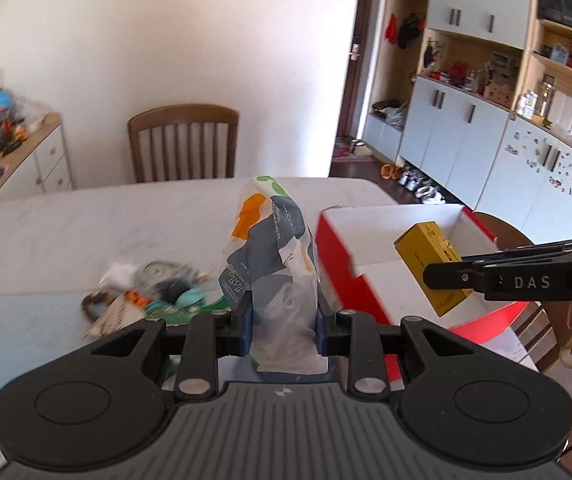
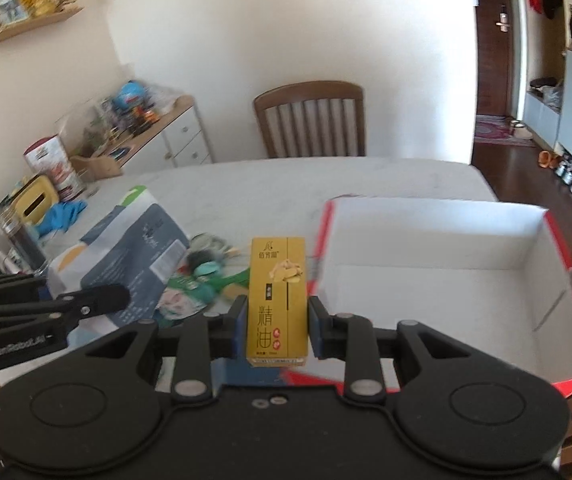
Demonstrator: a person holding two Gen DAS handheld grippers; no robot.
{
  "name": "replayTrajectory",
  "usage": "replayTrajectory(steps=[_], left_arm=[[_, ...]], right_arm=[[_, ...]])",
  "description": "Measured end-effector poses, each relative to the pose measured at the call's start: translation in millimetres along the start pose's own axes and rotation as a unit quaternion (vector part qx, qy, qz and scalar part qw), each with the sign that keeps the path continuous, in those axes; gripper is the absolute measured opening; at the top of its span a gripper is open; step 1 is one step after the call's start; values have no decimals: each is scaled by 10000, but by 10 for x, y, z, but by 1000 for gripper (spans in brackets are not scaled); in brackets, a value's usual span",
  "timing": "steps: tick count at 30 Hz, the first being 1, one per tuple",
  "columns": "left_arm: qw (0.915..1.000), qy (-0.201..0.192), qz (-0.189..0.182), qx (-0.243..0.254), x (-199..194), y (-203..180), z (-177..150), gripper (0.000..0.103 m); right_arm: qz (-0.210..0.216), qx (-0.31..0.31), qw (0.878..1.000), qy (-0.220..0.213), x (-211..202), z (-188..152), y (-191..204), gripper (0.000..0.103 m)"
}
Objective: Organize objects
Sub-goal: 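Carry the bag and yellow box with both grippers over the red box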
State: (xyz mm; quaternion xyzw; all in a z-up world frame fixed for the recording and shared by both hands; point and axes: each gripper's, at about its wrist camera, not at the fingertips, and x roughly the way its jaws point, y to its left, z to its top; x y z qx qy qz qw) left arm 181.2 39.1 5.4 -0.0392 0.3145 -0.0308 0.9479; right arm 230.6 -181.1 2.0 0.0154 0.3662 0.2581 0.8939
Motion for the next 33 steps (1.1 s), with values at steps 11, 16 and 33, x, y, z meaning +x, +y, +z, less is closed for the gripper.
replayTrajectory(steps=[11, 16, 33], left_arm=[[9992, 90, -270, 285, 430, -588, 342, 28], [9983, 140, -406, 403, 673, -831, 534, 28], [9881, 1301, -555, 605, 1896, -1365, 486, 28]], right_arm=[[-462, 267, 9986, -6, 11, -16, -704, 28], [-633, 362, 9973, 75, 66, -34, -997, 28], [-747, 72, 9939, 813, 514, -143, -1308, 28]])
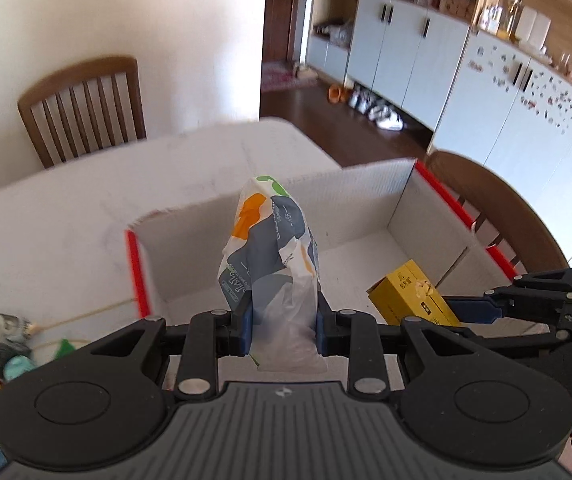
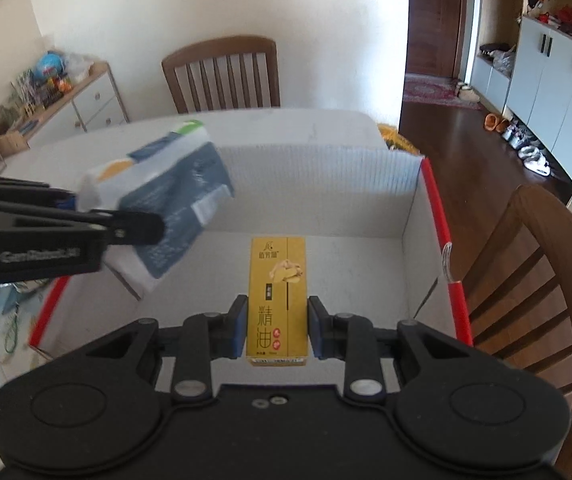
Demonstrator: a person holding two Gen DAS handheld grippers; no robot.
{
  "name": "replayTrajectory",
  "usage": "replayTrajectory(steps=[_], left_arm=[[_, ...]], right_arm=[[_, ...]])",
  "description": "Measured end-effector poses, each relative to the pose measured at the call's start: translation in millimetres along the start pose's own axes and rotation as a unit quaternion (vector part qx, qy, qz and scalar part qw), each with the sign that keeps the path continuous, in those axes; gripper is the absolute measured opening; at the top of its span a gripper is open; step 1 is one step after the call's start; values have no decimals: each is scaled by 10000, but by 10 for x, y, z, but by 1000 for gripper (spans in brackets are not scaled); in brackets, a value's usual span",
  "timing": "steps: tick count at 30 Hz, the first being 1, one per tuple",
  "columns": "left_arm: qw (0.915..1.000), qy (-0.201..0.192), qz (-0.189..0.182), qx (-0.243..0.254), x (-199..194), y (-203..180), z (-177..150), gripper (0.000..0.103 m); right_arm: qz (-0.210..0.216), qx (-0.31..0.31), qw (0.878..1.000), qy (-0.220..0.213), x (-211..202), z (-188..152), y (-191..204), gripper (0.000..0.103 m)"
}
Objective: Organize objects
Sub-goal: 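Carry the bag and yellow box with both grippers over the red box, then open both grippers to drop the bag and yellow box into the box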
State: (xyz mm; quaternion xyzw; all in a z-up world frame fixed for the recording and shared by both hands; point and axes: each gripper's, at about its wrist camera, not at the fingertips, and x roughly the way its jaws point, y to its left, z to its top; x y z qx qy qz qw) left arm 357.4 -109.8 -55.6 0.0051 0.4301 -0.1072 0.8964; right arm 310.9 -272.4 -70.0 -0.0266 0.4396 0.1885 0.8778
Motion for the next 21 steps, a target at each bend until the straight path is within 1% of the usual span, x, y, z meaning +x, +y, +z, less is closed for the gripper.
replayTrajectory(steps=[6, 9, 11, 13, 18, 21], left_arm=[[9989, 438, -33, 163, 323, -95, -15, 28], [9965, 817, -64, 190, 485, -102, -24, 28], [9952, 943, 22, 260, 558, -110, -43, 28], [9929, 1152, 24, 308, 636, -115, -44, 28], [9890, 1460, 49, 233, 741, -70, -76, 28], [9872, 1579, 78, 209, 773, -46, -106, 29]], right_arm=[[-38, -9, 9993, 361, 192, 35, -103, 28], [-80, -1, 9983, 586, 307, 45, -133, 28], [-126, 9, 9976, 685, 378, 34, -155, 28], [-104, -29, 9964, 836, 451, 34, -158, 28], [-187, -112, 9937, 1099, 587, 19, -108, 28], [-227, -157, 9912, 1292, 659, 11, -94, 29]])
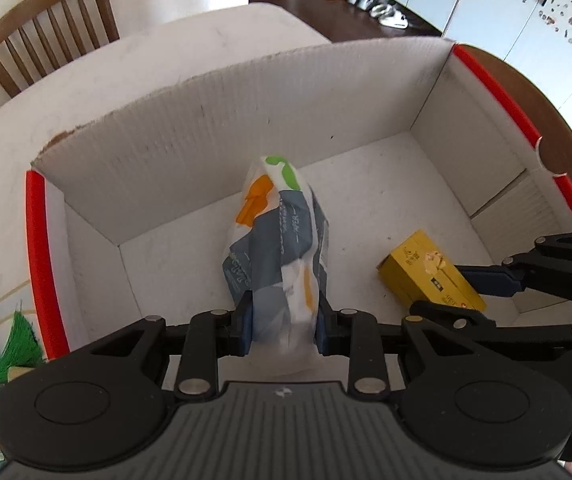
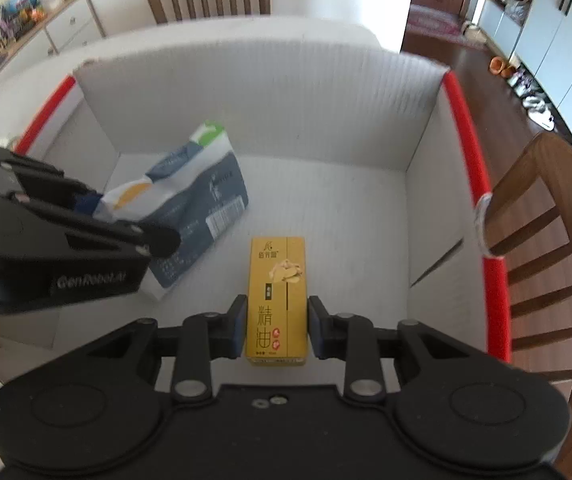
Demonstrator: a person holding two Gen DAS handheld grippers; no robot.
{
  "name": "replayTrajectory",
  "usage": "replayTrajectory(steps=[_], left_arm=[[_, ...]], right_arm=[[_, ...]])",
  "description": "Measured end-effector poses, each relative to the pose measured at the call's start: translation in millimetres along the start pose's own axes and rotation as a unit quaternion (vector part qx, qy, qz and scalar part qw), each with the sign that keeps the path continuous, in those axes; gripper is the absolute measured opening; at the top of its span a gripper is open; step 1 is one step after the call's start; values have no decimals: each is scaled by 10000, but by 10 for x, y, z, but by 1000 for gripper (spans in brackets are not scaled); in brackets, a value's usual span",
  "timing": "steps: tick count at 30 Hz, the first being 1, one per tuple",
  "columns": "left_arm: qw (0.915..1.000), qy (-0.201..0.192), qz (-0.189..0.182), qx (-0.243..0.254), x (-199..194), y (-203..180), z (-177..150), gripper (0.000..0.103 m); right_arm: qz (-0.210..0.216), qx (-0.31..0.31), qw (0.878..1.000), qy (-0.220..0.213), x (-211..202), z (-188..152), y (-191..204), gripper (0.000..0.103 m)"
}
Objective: Organize objects
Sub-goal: 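Open both grippers to drop the bag and yellow box into the box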
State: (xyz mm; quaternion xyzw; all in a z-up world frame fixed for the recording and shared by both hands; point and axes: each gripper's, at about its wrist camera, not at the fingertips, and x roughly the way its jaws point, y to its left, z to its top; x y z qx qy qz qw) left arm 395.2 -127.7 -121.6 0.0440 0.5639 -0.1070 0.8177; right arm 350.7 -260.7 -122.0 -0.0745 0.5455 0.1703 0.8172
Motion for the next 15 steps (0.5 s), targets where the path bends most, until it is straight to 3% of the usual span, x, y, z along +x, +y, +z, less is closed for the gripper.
replayTrajectory(steps=[10, 15], left_arm=[[9999, 22, -5, -105, 47, 3, 93, 32], [9998, -90, 20, -190, 3, 11, 66, 54]], right_arm=[[-25, -11, 9998, 206, 25, 30, 42, 30], [94, 65, 9999, 40, -83, 41, -33, 33]])
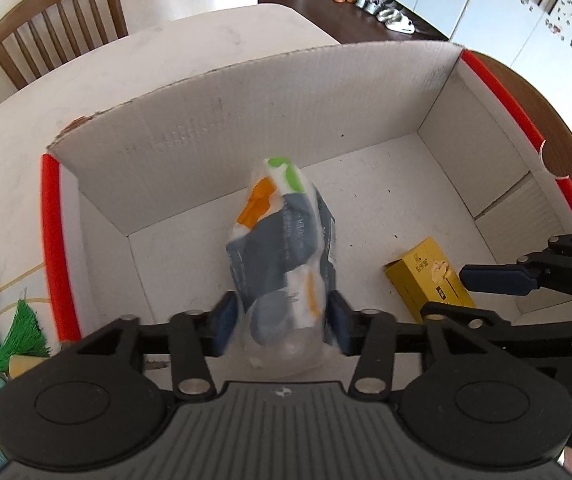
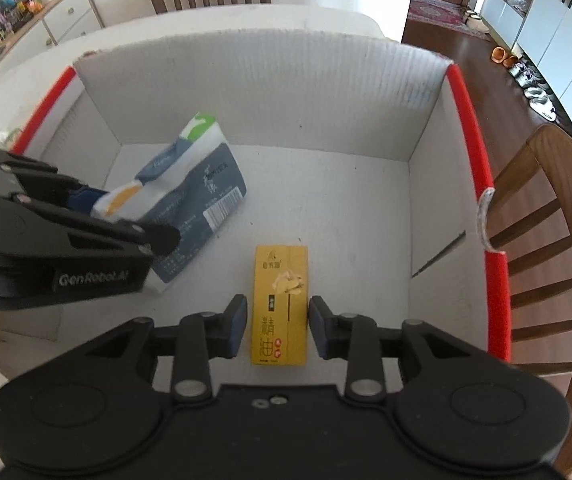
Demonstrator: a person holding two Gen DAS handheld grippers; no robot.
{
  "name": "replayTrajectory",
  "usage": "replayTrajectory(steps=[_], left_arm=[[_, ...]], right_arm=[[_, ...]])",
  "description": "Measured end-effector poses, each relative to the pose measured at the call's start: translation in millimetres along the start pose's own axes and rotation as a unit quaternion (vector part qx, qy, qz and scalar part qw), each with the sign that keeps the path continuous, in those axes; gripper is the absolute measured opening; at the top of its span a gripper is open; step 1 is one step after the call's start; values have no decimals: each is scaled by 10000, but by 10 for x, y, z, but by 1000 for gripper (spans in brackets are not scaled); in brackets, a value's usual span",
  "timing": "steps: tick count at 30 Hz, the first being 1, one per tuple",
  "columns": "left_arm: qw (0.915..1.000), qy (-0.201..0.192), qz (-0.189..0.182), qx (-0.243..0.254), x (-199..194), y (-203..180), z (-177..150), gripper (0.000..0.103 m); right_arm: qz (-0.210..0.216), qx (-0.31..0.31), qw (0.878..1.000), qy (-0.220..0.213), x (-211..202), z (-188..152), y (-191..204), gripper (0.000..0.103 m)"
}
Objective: Organize objects
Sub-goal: 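Open both grippers to drop the bag and yellow box into the box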
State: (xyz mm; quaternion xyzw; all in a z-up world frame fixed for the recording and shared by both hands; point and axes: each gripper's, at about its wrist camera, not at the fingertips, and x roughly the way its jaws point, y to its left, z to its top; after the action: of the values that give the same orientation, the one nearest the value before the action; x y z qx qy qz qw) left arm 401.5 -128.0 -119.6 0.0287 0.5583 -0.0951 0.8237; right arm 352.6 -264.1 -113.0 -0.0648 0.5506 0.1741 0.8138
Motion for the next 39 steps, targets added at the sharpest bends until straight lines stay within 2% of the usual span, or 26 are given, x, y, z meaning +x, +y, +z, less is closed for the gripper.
replayTrajectory(steps=[2, 7, 12, 24, 27, 31, 36, 39], left_arm=[[9999, -86, -106, -49, -53, 22, -9, 55], [9995, -320, -41, -51, -245, 24, -32, 60], [9980, -620, -30, -117, -546, 85, -98, 61], [9874, -1559, -207, -177, -1326, 77, -380, 61], [9839, -1767, -216, -151, -1496, 101, -493, 61], [9793, -2010, -183, -138, -1700, 148, -661, 64], [9745, -2237, -131, -135, -1899, 280, -881, 64], [9716, -2354, -117, -188, -1992, 384, -1015, 68]], right_arm=[[16, -3, 10000, -67, -49, -23, -17, 35], [99, 16, 9995, -311, -209, -77, -62, 37], [208, 119, 9978, -616, -450, -107, -82, 39], [491, 252, 9896, -1326, -1064, -268, 41, 46], [518, 247, 9866, -1527, -1212, -323, 90, 49], [554, 302, 9817, -1798, -1399, -427, 138, 64], [506, 354, 9779, -1995, -1503, -539, 267, 67], [486, 436, 9755, -2100, -1544, -596, 379, 71]])
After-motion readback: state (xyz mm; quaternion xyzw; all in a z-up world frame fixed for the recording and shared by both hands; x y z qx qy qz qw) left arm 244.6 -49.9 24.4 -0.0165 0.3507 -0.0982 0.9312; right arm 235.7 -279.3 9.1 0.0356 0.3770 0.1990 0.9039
